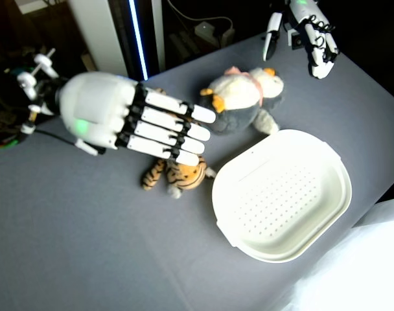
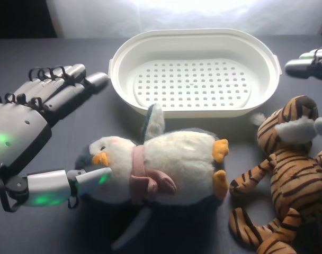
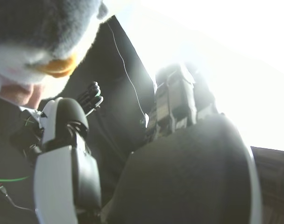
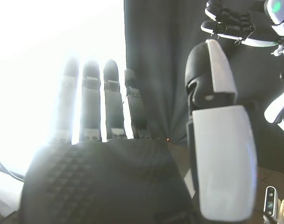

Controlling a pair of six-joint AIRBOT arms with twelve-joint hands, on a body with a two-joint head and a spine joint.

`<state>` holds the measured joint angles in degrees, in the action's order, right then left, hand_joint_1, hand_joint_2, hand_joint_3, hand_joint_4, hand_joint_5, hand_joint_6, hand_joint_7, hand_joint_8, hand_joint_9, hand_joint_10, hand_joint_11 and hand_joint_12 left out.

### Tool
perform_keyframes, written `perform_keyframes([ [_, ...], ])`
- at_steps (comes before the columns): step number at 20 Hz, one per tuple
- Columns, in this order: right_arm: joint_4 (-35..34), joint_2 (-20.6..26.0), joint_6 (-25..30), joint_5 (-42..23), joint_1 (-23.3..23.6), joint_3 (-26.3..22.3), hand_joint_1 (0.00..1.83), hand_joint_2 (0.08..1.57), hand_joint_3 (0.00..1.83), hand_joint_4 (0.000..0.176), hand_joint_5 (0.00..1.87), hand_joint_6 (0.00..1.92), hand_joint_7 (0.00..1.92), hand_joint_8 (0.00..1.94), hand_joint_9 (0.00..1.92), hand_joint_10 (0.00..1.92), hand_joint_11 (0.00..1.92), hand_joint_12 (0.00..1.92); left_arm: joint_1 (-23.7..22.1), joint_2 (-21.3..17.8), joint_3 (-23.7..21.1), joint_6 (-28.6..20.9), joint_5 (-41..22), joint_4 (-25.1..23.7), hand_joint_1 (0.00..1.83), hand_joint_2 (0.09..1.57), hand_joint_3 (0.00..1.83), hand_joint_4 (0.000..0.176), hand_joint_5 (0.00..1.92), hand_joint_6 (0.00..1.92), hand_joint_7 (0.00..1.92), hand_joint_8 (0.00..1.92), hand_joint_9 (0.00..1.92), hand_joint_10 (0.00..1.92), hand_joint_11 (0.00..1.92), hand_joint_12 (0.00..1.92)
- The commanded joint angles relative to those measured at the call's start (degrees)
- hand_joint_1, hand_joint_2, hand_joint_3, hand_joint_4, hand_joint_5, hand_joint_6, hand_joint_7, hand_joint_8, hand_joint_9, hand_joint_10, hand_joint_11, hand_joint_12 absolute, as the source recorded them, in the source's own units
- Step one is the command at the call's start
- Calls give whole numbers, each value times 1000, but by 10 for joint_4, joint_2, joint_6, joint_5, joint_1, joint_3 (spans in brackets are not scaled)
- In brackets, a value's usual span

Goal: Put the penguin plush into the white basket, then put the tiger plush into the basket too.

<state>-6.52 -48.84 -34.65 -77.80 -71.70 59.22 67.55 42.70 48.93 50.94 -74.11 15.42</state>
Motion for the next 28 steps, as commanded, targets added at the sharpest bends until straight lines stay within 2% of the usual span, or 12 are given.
perform_keyframes([
  [1, -10, -1, 4, -71, 6, 2, 406, 1262, 17, 174, 385, 9, 386, 3, 340, 28, 0, 959, -3, -3, 0, -1, -60, -17, 496, 955, 17, 160, 89, 1, 0, 0, 0, 0, 0, 0],
  [12, -1, -3, 7, -69, 9, 3, 473, 1318, 0, 99, 406, 0, 413, 1, 397, 1, 272, 360, -132, 46, 81, -1, 291, -151, 892, 629, 0, 176, 0, 0, 0, 0, 0, 0, 130, 60],
  [13, -1, -3, 7, -69, 9, 4, 493, 1320, 0, 87, 412, 0, 431, 0, 417, 0, 316, 269, -143, 57, 90, 3, 316, -157, 876, 652, 0, 147, 177, 14, 159, 14, 168, 27, 246, 132],
  [14, -1, -3, 7, -69, 9, 4, 506, 1325, 0, 84, 421, 0, 446, 0, 428, 0, 345, 191, -146, 63, 94, 16, 331, -155, 921, 754, 6, 21, 583, 25, 526, 36, 512, 77, 450, 297],
  [15, -2, -3, 7, -69, 9, 4, 510, 1327, 0, 78, 422, 0, 449, 0, 429, 0, 354, 174, -147, 67, 94, 40, 341, -140, 1009, 902, 0, 0, 894, 36, 806, 247, 644, 535, 348, 1306],
  [16, -2, -3, 8, -69, 9, 4, 537, 1328, 1, 75, 435, 0, 458, 0, 441, 0, 385, 129, -147, 67, 93, 49, 333, -129, 1162, 990, 14, 0, 1143, 479, 998, 955, 793, 1387, 651, 1762],
  [17, -4, -3, 9, -69, 7, 4, 544, 1329, 1, 76, 446, 3, 463, 1, 428, 0, 367, 106, -147, 63, 92, 49, 322, -124, 1173, 1069, 9, 0, 1054, 813, 980, 1161, 781, 1617, 746, 1889],
  [19, -5, -3, 9, -69, 6, 4, 538, 1338, 0, 87, 457, 1, 477, 2, 443, 4, 416, 77, -147, 48, 84, 49, 290, -120, 1196, 1044, 0, 0, 1143, 703, 906, 1554, 804, 1888, 862, 1920],
  [21, -5, -3, 9, -69, 6, 6, 521, 1344, 3, 84, 465, 3, 483, 3, 451, 4, 431, 73, -149, 10, 56, 48, 202, -122, 1221, 979, 0, 0, 1357, 301, 998, 1540, 884, 1884, 898, 1921],
  [24, -5, -4, 9, -69, 6, 7, 561, 1371, 8, 68, 482, 5, 500, 4, 474, 8, 461, 71, -170, -15, 50, 49, 113, -115, 1203, 1010, 0, 0, 1242, 523, 1028, 1201, 850, 1650, 792, 1921],
  [26, -5, -5, 9, -69, 6, 8, 602, 1384, 3, 62, 490, 3, 514, 4, 482, 4, 479, 59, -197, -7, 64, 83, 82, -76, 1223, 1022, 0, 0, 1245, 469, 947, 1335, 891, 1585, 802, 1863],
  [28, -5, -5, 9, -69, 6, 9, 590, 1370, 0, 61, 497, 2, 533, 6, 499, 5, 489, 49, -252, 29, 111, 122, 131, -24, 1294, 1032, 0, 0, 1206, 390, 1183, 863, 1051, 795, 764, 1447],
])
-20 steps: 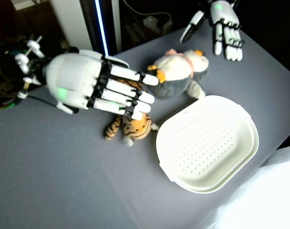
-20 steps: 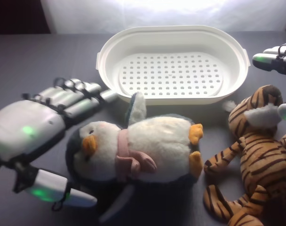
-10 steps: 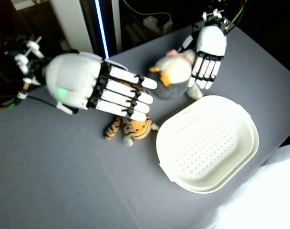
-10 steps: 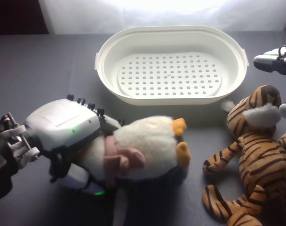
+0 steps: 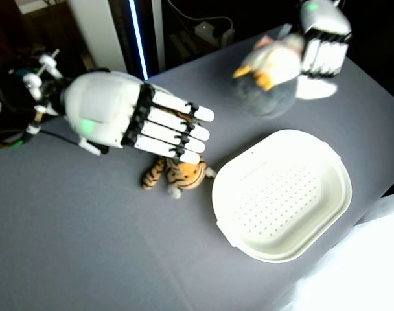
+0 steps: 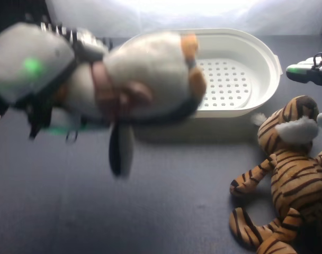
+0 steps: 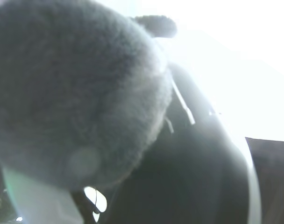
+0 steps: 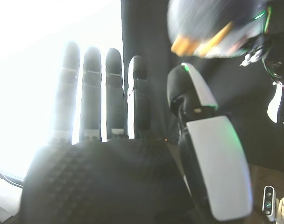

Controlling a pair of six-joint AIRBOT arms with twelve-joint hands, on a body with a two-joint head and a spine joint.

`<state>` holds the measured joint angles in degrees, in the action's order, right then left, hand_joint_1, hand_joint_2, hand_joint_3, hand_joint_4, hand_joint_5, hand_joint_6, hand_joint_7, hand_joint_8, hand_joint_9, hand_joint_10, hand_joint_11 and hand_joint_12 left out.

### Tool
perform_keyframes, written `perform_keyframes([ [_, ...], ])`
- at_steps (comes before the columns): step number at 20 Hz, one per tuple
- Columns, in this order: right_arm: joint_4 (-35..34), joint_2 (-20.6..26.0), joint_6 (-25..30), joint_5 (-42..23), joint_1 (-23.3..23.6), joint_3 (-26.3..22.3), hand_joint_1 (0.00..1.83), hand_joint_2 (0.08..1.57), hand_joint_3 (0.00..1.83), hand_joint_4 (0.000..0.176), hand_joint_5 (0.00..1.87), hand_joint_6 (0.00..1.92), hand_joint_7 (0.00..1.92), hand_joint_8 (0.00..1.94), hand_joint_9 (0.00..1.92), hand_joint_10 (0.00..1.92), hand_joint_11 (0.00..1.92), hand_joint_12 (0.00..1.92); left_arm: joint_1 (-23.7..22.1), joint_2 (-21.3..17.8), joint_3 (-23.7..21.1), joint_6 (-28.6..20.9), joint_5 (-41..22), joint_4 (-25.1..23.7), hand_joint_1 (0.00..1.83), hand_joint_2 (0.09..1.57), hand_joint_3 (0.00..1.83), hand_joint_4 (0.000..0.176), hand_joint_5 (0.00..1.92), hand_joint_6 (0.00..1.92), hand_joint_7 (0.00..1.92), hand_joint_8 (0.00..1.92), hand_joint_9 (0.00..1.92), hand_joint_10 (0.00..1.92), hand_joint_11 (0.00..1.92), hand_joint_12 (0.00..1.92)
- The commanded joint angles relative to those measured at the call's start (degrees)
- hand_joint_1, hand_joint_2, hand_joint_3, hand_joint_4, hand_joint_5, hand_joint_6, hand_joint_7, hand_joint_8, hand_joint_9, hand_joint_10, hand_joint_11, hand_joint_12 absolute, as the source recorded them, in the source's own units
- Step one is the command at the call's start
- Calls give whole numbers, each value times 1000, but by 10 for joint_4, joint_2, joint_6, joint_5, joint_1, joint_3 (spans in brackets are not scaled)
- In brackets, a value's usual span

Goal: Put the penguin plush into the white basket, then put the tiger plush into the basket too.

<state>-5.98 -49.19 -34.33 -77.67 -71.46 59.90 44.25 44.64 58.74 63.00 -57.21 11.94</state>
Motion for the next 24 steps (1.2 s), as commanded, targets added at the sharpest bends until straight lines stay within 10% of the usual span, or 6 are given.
perform_keyframes([
  [1, -10, -2, 6, -71, 4, 3, 590, 1370, 0, 61, 497, 2, 533, 6, 499, 5, 489, 49, -23, 12, 17, 1, -35, 13, 1294, 1032, 0, 0, 1206, 390, 1183, 863, 1051, 795, 764, 1447],
  [9, 16, -3, 21, -50, 6, 9, 573, 1375, 0, 0, 504, 5, 567, 9, 545, 11, 501, 38, -186, 142, 194, 51, 256, 43, 1285, 1014, 0, 0, 1166, 530, 1296, 580, 1361, 41, 998, 1059],
  [13, 35, -2, 32, -36, 10, 10, 710, 1368, 0, 0, 505, 1, 575, 1, 565, 5, 543, 51, -182, 141, 192, 78, 268, 59, 954, 904, 0, 0, 626, 1, 679, 2, 613, 0, 224, 946],
  [15, 48, 8, 35, -43, 12, 7, 768, 1345, 0, 0, 472, 0, 541, 0, 567, 3, 573, 63, -168, 129, 180, 78, 255, 63, 870, 904, 0, 49, 481, 0, 502, 0, 478, 0, 52, 1110],
  [20, 128, 53, 34, -32, 13, -25, 863, 1218, 0, 168, 275, 0, 297, 0, 368, 0, 439, 3, -127, 83, 112, 78, 171, 59, 804, 883, 0, 127, 211, 0, 223, 0, 256, 0, 0, 944],
  [24, 206, 49, 61, 81, 36, -23, 987, 1104, 0, 172, 261, 0, 264, 8, 295, 8, 425, 10, -105, 64, 68, 70, 111, 31, 765, 887, 1, 143, 141, 0, 170, 0, 202, 1, 0, 846],
])
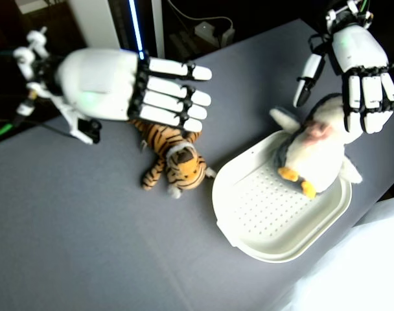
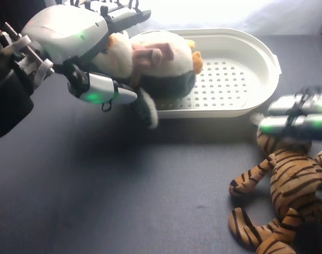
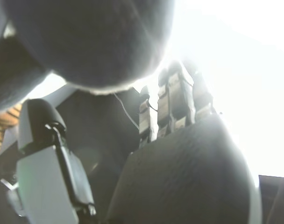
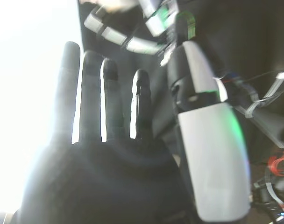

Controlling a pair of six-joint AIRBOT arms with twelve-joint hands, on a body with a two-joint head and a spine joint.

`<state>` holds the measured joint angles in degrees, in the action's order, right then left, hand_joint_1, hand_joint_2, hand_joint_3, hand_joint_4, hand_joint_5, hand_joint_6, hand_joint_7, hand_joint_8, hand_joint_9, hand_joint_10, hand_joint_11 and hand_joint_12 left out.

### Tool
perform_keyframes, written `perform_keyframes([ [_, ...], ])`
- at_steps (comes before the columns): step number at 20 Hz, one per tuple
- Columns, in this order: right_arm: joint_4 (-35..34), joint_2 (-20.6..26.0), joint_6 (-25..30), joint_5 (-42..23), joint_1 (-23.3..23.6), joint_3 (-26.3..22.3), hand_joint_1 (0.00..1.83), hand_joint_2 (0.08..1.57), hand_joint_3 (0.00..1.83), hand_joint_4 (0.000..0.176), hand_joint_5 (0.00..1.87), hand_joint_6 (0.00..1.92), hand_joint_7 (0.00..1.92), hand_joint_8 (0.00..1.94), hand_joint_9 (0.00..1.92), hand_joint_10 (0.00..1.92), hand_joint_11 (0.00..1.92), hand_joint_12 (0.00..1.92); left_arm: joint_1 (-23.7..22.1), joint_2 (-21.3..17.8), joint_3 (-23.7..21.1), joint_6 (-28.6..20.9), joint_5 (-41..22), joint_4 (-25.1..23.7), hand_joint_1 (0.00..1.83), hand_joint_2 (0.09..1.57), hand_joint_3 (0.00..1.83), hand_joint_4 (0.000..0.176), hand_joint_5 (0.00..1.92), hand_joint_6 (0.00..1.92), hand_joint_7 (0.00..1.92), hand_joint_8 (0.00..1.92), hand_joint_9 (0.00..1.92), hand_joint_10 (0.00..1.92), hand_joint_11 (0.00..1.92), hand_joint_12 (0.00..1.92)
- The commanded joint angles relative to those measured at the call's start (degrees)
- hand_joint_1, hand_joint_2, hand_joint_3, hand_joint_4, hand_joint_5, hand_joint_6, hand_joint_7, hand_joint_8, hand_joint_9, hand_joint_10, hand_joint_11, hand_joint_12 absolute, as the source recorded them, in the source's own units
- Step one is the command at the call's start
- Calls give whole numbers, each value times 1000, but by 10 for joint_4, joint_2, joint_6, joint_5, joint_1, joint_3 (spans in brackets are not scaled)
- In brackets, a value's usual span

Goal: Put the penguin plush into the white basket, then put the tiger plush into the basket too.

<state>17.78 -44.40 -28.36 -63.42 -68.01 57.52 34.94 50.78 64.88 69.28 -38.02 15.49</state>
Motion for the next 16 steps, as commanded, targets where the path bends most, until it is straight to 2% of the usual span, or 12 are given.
perform_keyframes([
  [1, -5, 0, 4, -21, 13, 3, 1009, 1097, 0, 175, 236, 0, 236, 1, 263, 1, 377, 2, -1, -7, -8, -13, -106, -24, 780, 884, 0, 152, 101, 0, 146, 0, 190, 0, 0, 823],
  [3, 29, -1, 4, 30, 32, 5, 1040, 1106, 0, 176, 217, 1, 198, 0, 230, 1, 355, 7, 27, -28, -43, -38, -158, -45, 761, 865, 0, 174, 26, 0, 68, 0, 133, 0, 0, 744],
  [6, 101, -8, 6, 111, 73, 7, 1130, 1087, 0, 176, 130, 0, 68, 0, 102, 0, 233, 0, 91, -54, -96, -45, -252, -47, 857, 844, 0, 167, 61, 4, 57, 2, 34, 0, 0, 395],
  [7, 126, -13, 6, 140, 86, 9, 1150, 1063, 0, 176, 111, 0, 59, 0, 94, 0, 210, 0, 109, -57, -103, -57, -274, -47, 830, 844, 0, 172, 69, 2, 56, 0, 15, 2, 0, 78],
  [8, 155, -22, 9, 171, 99, 14, 1162, 1045, 0, 176, 92, 0, 31, 0, 84, 3, 188, 1, 124, -60, -106, -77, -297, -49, 784, 848, 2, 128, 109, 14, 72, 5, 38, 12, 19, 12],
  [9, 175, -28, 14, 190, 108, 17, 1162, 1045, 0, 176, 92, 0, 31, 0, 84, 3, 188, 1, 130, -62, -107, -87, -307, -51, 784, 848, 2, 128, 109, 14, 72, 5, 38, 12, 19, 12],
  [10, 187, -34, 18, 205, 112, 20, 1155, 1072, 0, 176, 86, 0, 21, 0, 82, 2, 186, 0, 133, -64, -110, -89, -315, -51, 789, 851, 2, 115, 109, 11, 77, 6, 45, 14, 47, 23],
  [12, 188, -41, 18, 222, 112, 26, 1181, 1099, 4, 176, 118, 12, 43, 9, 85, 6, 179, 4, 138, -66, -112, -89, -320, -51, 781, 851, 2, 119, 107, 7, 68, 1, 40, 8, 39, 22],
  [13, 186, -47, 18, 228, 111, 29, 1207, 1129, 10, 176, 159, 9, 97, 7, 143, 10, 244, 29, 142, -67, -114, -90, -322, -51, 908, 817, 0, 106, 122, 10, 99, 11, 65, 16, 86, 47],
  [14, 182, -50, 18, 229, 111, 32, 1237, 1150, 11, 176, 211, 7, 154, 6, 213, 12, 305, 53, 144, -67, -115, -91, -324, -50, 952, 804, 0, 115, 123, 3, 121, 6, 81, 13, 16, 268],
  [15, 173, -54, 18, 228, 111, 36, 1287, 1186, 10, 149, 406, 65, 431, 26, 516, 67, 459, 146, 151, -69, -116, -93, -329, -46, 986, 794, 0, 120, 133, 2, 150, 6, 102, 11, 2, 362],
  [16, 167, -56, 18, 223, 112, 38, 1413, 1252, 4, 157, 347, 924, 522, 1254, 631, 1267, 439, 774, 155, -70, -116, -95, -331, -44, 988, 787, 0, 116, 145, 2, 162, 4, 107, 7, 0, 406],
])
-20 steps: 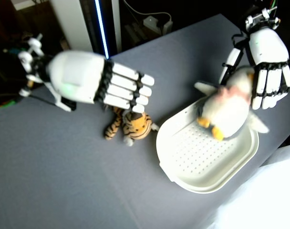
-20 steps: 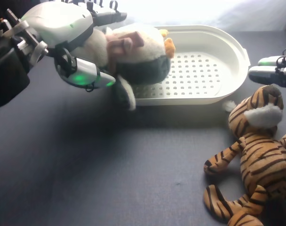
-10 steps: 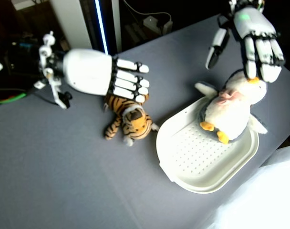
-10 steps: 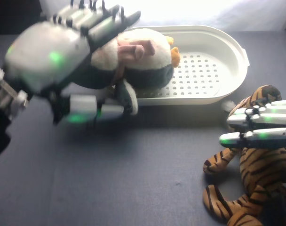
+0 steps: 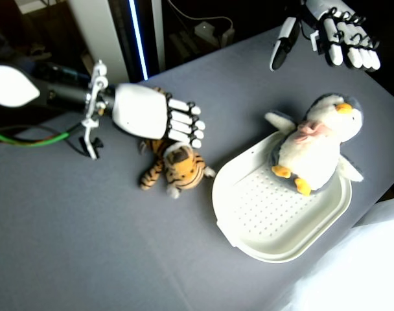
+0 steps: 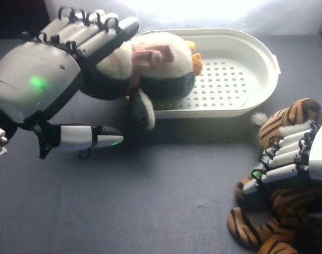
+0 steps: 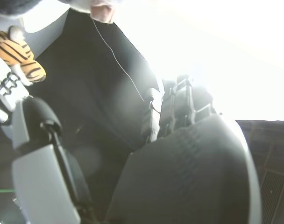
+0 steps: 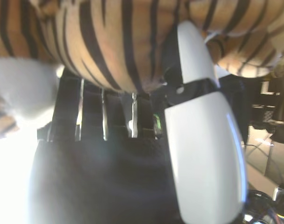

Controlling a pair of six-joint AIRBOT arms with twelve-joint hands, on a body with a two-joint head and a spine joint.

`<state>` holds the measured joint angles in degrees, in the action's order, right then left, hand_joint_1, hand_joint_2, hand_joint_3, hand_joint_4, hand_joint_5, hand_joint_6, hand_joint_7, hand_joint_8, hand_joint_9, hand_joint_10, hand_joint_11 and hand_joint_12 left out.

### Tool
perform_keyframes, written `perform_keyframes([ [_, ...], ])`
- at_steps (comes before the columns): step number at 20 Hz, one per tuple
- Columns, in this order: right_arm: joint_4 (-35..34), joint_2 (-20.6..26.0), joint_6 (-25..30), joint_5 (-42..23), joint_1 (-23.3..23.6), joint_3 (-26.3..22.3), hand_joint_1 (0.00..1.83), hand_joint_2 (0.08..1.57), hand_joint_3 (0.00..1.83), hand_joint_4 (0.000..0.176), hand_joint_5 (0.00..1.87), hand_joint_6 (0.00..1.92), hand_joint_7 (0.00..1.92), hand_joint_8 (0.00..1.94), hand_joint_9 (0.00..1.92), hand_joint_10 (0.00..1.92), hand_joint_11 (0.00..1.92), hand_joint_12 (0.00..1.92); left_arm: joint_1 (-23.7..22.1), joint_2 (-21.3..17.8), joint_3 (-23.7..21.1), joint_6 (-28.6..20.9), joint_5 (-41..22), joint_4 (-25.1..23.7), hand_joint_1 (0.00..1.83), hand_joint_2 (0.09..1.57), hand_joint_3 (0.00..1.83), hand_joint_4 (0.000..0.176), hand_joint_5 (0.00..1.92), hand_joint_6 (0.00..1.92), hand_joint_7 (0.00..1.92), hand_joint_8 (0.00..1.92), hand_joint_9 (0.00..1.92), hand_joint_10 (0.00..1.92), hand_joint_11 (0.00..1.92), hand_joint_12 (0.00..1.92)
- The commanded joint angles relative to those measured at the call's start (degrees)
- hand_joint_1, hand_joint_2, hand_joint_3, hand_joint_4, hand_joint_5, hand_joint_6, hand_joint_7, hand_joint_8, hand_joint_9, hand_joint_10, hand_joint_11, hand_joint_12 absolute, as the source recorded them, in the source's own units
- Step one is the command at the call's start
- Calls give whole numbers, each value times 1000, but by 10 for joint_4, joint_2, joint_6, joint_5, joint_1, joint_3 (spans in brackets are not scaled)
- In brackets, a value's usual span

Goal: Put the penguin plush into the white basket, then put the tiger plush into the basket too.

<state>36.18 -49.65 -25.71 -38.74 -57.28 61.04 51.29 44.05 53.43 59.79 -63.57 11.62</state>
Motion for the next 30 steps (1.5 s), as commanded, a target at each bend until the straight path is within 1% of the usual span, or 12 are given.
perform_keyframes([
  [1, -24, -3, -8, -35, 7, 5, 1439, 1273, 1, 124, 341, 1365, 542, 1516, 632, 1564, 441, 1187, -5, -3, -2, -3, -77, -3, 986, 786, 0, 107, 151, 3, 163, 2, 101, 3, 0, 413],
  [2, -39, -3, -8, -54, 7, 6, 1578, 1241, 3, 90, 405, 1619, 551, 1600, 629, 1659, 524, 1539, -2, -4, -2, -5, -79, -3, 991, 785, 0, 99, 156, 2, 174, 3, 116, 5, 0, 452],
  [3, -60, -1, -9, -81, 7, 7, 1608, 1197, 0, 0, 485, 1636, 628, 1478, 660, 1574, 664, 1559, 0, -4, -2, -7, -82, -2, 996, 789, 1, 102, 157, 2, 171, 1, 118, 5, 0, 460],
  [8, -164, 23, -43, -237, 7, -3, 1479, 1215, 0, 0, 608, 1599, 746, 1197, 767, 1349, 635, 1640, 11, -7, -5, -9, -93, 2, 996, 797, 3, 94, 177, 6, 185, 4, 127, 6, 0, 466],
  [13, -284, 18, -129, -360, 20, -7, 1350, 1180, 0, 0, 799, 1320, 832, 954, 839, 1375, 697, 1244, 15, -5, -7, -10, -97, 4, 1024, 791, 0, 52, 194, 1, 188, 3, 129, 5, 0, 483],
  [14, -296, -1, -139, -356, 41, 8, 1372, 1183, 3, 0, 788, 1224, 805, 1086, 843, 1432, 737, 1590, 15, -5, -6, -10, -97, 4, 1017, 786, 0, 58, 201, 2, 192, 2, 148, 7, 0, 542],
  [23, -240, -134, -136, -130, 218, 142, 1379, 1104, 0, 0, 1002, 855, 948, 1038, 964, 1200, 913, 1245, 15, 0, -1, -15, -94, 4, 893, 852, 4, 75, 222, 2, 183, 1, 165, 2, 0, 697],
  [24, -244, -141, -135, -107, 226, 159, 1249, 978, 0, 0, 830, 300, 804, 437, 699, 625, 445, 1037, 15, 2, 0, -17, -92, 2, 878, 863, 2, 61, 207, 1, 188, 0, 158, 2, 0, 585],
  [25, -246, -141, -135, -103, 227, 161, 1249, 978, 0, 0, 830, 300, 804, 437, 699, 625, 445, 1037, 14, 2, 0, -17, -92, 1, 878, 863, 2, 61, 207, 1, 188, 0, 158, 2, 0, 585],
  [26, -249, -141, -133, -98, 227, 165, 1076, 890, 0, 19, 372, 13, 361, 23, 312, 80, 40, 798, 14, 2, 0, -17, -93, 0, 894, 874, 3, 41, 196, 1, 174, 2, 138, 3, 0, 512],
  [28, -256, -141, -132, -103, 227, 166, 824, 863, 0, 151, 34, 3, 29, 0, 25, 3, 1, 264, 15, 1, -1, -19, -97, 0, 895, 875, 1, 52, 188, 0, 142, 1, 115, 1, 0, 455],
  [30, -267, -140, -132, -125, 227, 156, 621, 848, 0, 175, 0, 0, 0, 0, 0, 0, 0, 10, 15, 1, -1, -21, -104, 1, 843, 879, 0, 80, 160, 0, 166, 3, 122, 3, 0, 391],
])
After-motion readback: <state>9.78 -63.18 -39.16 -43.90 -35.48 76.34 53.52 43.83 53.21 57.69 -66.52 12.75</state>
